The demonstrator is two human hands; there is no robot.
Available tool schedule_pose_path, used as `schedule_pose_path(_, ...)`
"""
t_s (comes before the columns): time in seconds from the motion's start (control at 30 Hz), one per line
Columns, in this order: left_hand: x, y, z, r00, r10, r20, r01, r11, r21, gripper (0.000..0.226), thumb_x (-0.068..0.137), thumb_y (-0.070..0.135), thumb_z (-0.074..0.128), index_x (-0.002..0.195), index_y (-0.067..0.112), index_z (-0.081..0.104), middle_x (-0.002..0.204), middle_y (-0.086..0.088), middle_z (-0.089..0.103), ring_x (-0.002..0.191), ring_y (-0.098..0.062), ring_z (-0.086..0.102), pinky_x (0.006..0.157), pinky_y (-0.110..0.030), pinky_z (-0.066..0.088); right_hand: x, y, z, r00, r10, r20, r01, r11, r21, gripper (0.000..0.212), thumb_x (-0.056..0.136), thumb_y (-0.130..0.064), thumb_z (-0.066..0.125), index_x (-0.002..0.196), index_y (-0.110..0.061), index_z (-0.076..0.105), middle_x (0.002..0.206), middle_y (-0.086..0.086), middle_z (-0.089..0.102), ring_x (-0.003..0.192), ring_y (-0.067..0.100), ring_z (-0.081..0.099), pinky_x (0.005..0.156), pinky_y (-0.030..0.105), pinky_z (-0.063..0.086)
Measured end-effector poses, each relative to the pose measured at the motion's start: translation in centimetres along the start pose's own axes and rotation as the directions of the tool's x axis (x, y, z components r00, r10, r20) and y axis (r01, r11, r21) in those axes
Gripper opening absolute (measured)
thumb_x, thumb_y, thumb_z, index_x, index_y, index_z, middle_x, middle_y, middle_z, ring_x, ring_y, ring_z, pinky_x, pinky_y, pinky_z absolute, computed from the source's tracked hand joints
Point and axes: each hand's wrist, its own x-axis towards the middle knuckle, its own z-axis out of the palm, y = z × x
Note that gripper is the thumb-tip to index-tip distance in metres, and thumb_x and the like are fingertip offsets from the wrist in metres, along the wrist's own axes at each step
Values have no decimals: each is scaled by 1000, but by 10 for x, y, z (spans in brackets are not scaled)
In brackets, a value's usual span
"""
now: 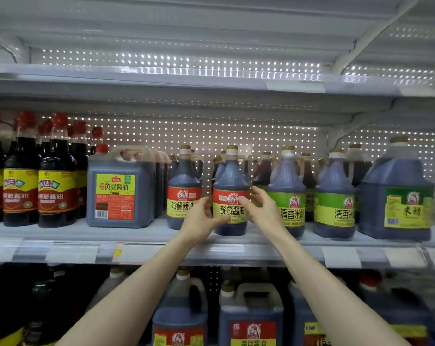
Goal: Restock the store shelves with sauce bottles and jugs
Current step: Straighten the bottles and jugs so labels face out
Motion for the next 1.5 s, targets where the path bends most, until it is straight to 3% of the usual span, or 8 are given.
schedule_pose_path(0.1, 4, 0, 3, 1000, -20, 10, 20, 1000, 2, 70, 79, 20, 77, 138, 7, 41, 128, -3, 57, 105, -11, 55, 90, -23, 44, 7, 3, 2, 998, -4, 67, 3, 1000, 16, 60, 91, -33, 63, 144, -20, 39, 136, -2, 52, 118, 14, 52, 94, 33, 50)
schedule_pose_path(0.2, 10, -1, 5, 999, -25, 25, 25, 999, 25, 62, 76, 20, 79, 130, 10, 49, 118, -1, 62, 99, -10, 58, 85, -21, 46, 12, 6, 4, 995, -27, 97, 21, 998, 60, 51, 94, -25, 60, 142, -20, 42, 126, -2, 57, 105, 9, 55, 77, 18, 47)
schedule_pose_path(0.37, 19, -7, 5, 1000, -19, 18, 18, 999, 48, 43, 72, 20, 83, 106, 17, 58, 106, 2, 67, 94, -12, 64, 82, -22, 50, 17, 12, 4, 995, -54, 86, 49, 997, 62, 52, 93, -26, 60, 142, -22, 42, 130, -2, 57, 100, 3, 52, 79, 19, 46)
schedule_pose_path(0.63, 29, -10, 4, 997, -46, 54, 41, 995, 95, 50, 74, 19, 81, 116, 9, 57, 114, -3, 66, 100, -16, 63, 88, -28, 50, 22, 15, 8, 993, -65, 94, 62, 997, 37, 51, 95, -20, 58, 143, -18, 40, 138, 4, 53, 106, 5, 49, 63, 4, 45)
schedule_pose_path(0.77, 35, -13, 2, 996, -46, 77, 37, 993, 110, 49, 76, 19, 80, 118, 9, 56, 116, -3, 66, 97, -13, 61, 85, -25, 48, 26, 15, 11, 994, -54, 92, 51, 998, 32, 52, 95, -21, 57, 144, -18, 39, 140, 6, 51, 109, 7, 48, 82, 17, 45)
schedule_pose_path(1.17, 45, -24, 3, 997, -11, 76, 5, 997, 77, 50, 77, 20, 79, 120, 9, 55, 117, -3, 65, 95, -13, 60, 89, -28, 50, 29, 15, 20, 998, -21, 61, 19, 999, 33, 45, 95, -18, 57, 139, -14, 46, 121, -3, 56, 97, 2, 51, 69, 11, 47)
schedule_pose_path(1.33, 44, -27, 3, 997, -6, 71, 1, 997, 80, 52, 78, 21, 78, 123, 9, 54, 119, -4, 64, 108, -19, 61, 92, -31, 48, 25, 14, 23, 999, -9, 37, 8, 999, 35, 44, 95, -17, 58, 138, -15, 48, 114, -6, 58, 104, 10, 56, 91, 30, 50)
schedule_pose_path(1.5, 43, -26, 3, 997, -22, 76, 16, 997, 75, 53, 78, 20, 77, 124, 9, 53, 120, -5, 63, 110, -21, 61, 93, -33, 49, 24, 16, 23, 1000, 0, 12, -1, 1000, 11, 46, 94, -22, 60, 138, -16, 49, 100, -15, 58, 100, 11, 58, 96, 41, 51)
